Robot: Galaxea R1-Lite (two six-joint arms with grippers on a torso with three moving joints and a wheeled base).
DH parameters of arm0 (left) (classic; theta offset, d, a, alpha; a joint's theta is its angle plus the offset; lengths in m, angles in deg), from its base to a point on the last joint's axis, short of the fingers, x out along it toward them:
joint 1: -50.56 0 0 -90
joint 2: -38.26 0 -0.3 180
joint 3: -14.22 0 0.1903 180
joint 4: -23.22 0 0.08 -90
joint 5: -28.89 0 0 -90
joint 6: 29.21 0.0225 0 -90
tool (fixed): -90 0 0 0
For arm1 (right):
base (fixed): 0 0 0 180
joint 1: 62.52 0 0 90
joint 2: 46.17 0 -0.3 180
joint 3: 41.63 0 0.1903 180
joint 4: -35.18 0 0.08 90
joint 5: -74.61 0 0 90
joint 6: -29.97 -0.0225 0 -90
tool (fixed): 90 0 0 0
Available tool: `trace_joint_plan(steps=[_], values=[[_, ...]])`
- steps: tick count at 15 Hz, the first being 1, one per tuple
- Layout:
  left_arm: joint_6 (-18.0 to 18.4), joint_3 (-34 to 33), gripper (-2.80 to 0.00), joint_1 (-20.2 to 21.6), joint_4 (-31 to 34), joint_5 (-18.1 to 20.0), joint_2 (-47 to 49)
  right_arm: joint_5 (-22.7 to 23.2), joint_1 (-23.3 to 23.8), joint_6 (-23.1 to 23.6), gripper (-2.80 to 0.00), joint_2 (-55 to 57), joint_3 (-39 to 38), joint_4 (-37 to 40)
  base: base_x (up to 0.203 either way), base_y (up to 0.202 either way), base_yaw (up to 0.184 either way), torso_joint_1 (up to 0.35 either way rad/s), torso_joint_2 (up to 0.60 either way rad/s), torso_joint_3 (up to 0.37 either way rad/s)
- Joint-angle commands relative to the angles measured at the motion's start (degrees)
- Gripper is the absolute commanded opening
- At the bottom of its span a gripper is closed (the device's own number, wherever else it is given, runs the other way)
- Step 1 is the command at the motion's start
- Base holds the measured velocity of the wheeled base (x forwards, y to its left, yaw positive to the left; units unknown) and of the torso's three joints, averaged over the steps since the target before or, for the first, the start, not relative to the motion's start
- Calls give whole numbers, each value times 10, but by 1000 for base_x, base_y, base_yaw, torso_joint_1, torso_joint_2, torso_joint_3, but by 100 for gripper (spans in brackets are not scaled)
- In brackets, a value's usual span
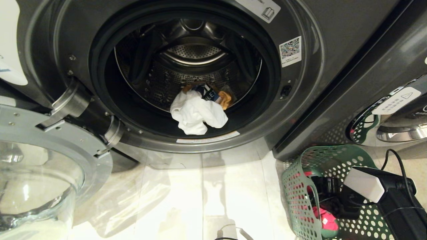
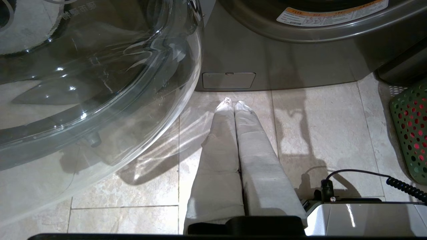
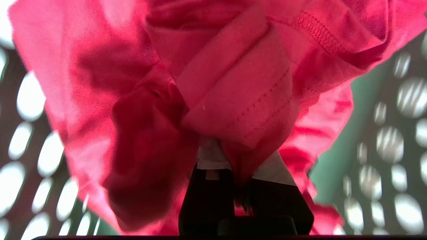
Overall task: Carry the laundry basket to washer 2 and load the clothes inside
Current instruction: Place the clothes into the washing machine
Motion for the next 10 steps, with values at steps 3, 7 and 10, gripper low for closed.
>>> trace_joint_plan(steps=[3,7,10], values=[[0,0,-280,0,0,0,0,1,0,0,-280,-133,-127,35,0,0,0,0,0,0],[0,0,-280,0,0,0,0,-2,0,0,-280,-314,-275,42,0,0,0,0,0,0],[0,0,-280,0,0,0,0,-12,0,0,-280,-450,-421,40,0,0,0,0,0,0]])
